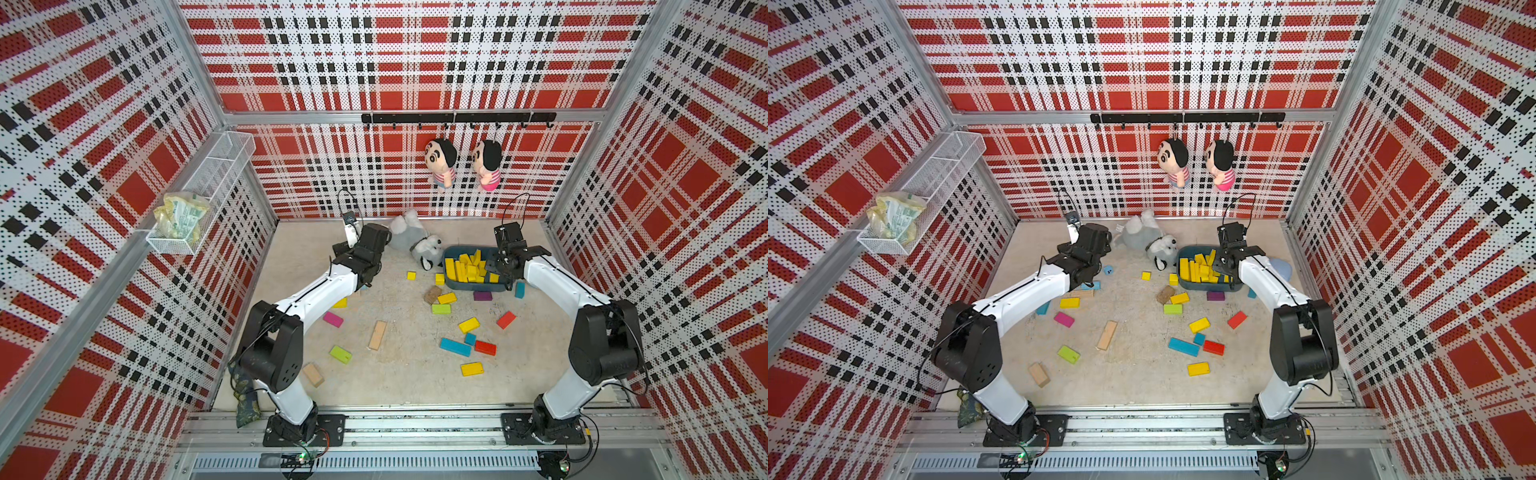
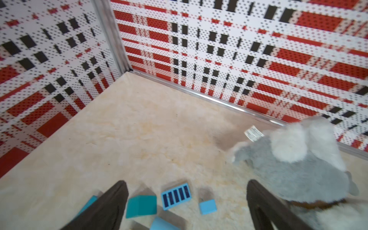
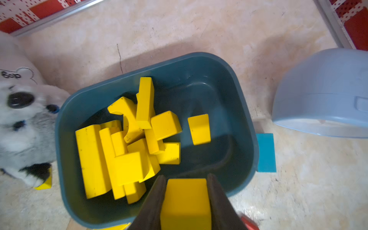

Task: Pick out the yellow building blocks
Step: Pick up the building block from the center of the board.

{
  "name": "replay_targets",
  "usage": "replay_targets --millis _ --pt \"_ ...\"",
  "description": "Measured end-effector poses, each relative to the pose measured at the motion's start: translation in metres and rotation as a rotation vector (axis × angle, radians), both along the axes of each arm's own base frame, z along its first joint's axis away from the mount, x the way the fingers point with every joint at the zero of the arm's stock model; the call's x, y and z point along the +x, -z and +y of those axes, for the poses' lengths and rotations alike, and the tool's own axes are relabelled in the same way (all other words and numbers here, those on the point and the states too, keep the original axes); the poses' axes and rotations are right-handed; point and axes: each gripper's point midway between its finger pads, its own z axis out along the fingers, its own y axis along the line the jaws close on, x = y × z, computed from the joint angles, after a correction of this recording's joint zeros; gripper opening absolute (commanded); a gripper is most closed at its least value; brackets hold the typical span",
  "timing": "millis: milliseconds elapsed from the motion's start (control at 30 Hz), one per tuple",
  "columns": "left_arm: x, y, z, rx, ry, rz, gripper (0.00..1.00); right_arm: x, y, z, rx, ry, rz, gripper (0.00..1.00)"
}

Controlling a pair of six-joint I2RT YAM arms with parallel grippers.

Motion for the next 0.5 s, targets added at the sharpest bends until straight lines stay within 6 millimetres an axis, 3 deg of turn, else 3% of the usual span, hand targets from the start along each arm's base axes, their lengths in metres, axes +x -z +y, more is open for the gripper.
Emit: replay_targets --millis 100,233,500 --pt "-0.010 0.008 0.022 -0.047 -0.034 0.009 0.92 0.005 0.021 0.004 0.010 -0.011 0.043 0.27" --pt "-0.032 0.039 0.034 -0.120 -0.063 0.065 0.91 0.006 0.041 0.007 0.016 -0.020 0.083 0.35" --pt "-0.077 0.111 0.062 -0.268 -0.212 0.221 0.88 0.009 0.046 0.006 0.019 -0.019 0.085 0.47"
